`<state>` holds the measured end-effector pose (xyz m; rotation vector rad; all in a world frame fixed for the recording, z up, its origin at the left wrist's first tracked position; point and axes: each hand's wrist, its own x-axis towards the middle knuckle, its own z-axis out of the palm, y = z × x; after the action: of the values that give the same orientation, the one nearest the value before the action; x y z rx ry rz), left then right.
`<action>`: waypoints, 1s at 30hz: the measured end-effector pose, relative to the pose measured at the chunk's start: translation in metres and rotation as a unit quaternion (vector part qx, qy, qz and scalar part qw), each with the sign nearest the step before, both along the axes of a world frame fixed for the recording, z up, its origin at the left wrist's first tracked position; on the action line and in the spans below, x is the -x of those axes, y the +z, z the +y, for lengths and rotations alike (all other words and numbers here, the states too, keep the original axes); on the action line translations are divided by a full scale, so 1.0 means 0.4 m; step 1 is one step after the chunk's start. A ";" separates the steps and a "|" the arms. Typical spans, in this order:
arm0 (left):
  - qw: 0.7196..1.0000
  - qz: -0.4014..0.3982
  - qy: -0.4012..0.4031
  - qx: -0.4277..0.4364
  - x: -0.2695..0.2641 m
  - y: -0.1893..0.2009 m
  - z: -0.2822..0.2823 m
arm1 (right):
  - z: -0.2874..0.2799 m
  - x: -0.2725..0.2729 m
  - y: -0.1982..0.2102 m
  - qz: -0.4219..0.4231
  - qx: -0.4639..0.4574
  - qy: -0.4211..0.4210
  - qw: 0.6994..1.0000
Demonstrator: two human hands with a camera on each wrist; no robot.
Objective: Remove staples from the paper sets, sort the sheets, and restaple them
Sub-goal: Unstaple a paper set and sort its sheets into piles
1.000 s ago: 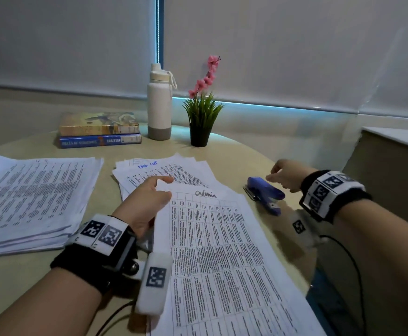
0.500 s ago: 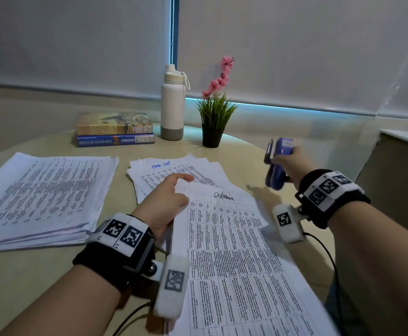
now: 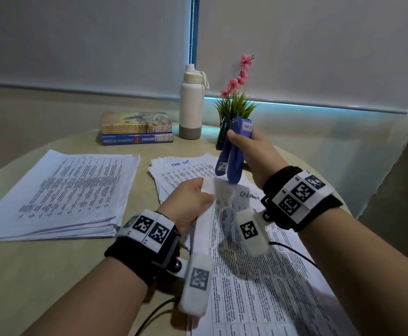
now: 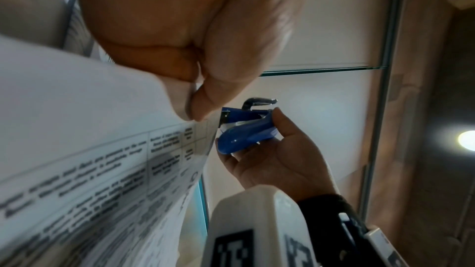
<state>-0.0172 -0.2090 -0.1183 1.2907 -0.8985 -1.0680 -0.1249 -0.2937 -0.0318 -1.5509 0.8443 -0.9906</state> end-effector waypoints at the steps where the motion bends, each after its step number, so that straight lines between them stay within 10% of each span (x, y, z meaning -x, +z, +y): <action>1: 1.000 0.004 -0.001 0.000 0.001 0.001 0.000 | 0.005 -0.004 -0.005 0.006 -0.001 0.005 1.000; 30: 1.000 -0.007 -0.016 0.016 0.014 0.031 0.015 | 0.055 -0.075 -0.048 -0.062 0.100 -0.034 0.993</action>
<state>-0.0230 -0.2032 -0.1059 1.2627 -0.9466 -1.0673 -0.0948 -0.2716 -0.0512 -1.6182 0.7334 -1.2381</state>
